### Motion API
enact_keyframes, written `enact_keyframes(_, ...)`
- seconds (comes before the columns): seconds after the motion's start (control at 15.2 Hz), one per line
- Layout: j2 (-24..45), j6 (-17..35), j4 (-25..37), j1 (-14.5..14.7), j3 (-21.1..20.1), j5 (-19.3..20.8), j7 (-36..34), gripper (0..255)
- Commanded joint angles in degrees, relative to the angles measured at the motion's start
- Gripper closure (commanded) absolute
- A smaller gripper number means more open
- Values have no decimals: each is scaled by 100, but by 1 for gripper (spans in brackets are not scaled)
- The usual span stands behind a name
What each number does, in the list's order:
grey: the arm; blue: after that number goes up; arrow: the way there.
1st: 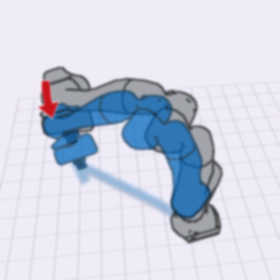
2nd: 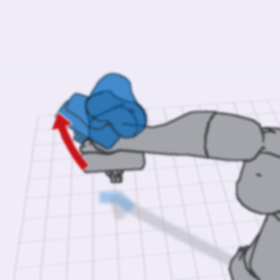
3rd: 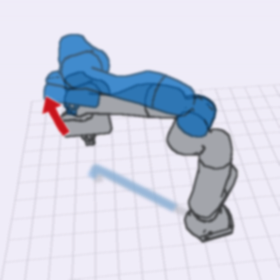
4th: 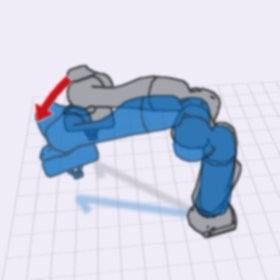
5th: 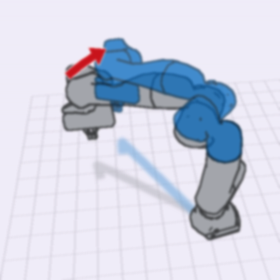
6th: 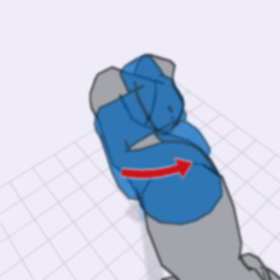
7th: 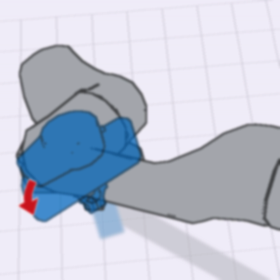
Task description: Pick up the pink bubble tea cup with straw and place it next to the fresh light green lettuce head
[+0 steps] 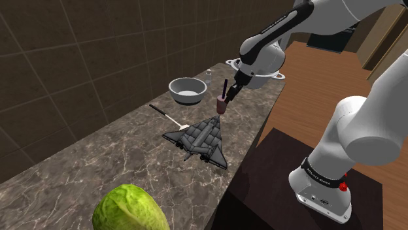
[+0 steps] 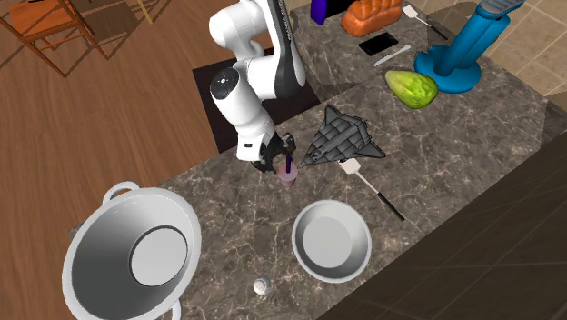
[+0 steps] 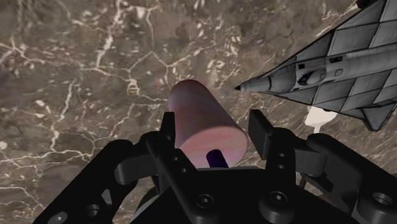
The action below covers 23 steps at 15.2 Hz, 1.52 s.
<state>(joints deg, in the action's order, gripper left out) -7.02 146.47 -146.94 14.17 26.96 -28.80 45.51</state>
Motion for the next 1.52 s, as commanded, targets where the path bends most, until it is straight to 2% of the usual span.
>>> enact_keyframes(0.0, 1, 0, 0, 0, 0, -1, 0, 255)
enact_keyframes(0.53, 1, 0, 0, 0, 0, -1, 1, 255)
enact_keyframes(0.92, -424, -389, 92, -163, -100, 571, -527, 255)
enact_keyframes(0.99, -351, -320, 80, -135, -79, 474, -434, 255)
enact_keyframes(1.06, -351, -320, 80, -135, -78, 474, -434, 0)
enact_keyframes(1.12, -382, 189, -33, -255, -683, 2088, -1083, 0)
enact_keyframes(1.19, -343, 549, -142, -635, -1457, 3955, -1954, 0)
enact_keyframes(1.25, -387, 188, -74, -413, -874, 1464, -1198, 0)
enact_keyframes(1.32, -395, 194, -76, -288, -746, 1510, -1231, 0)
enact_keyframes(1.39, -230, -52, 166, 53, -130, 684, 542, 0)
enact_keyframes(1.45, 51, -520, 541, 368, 470, -59, 2200, 0)
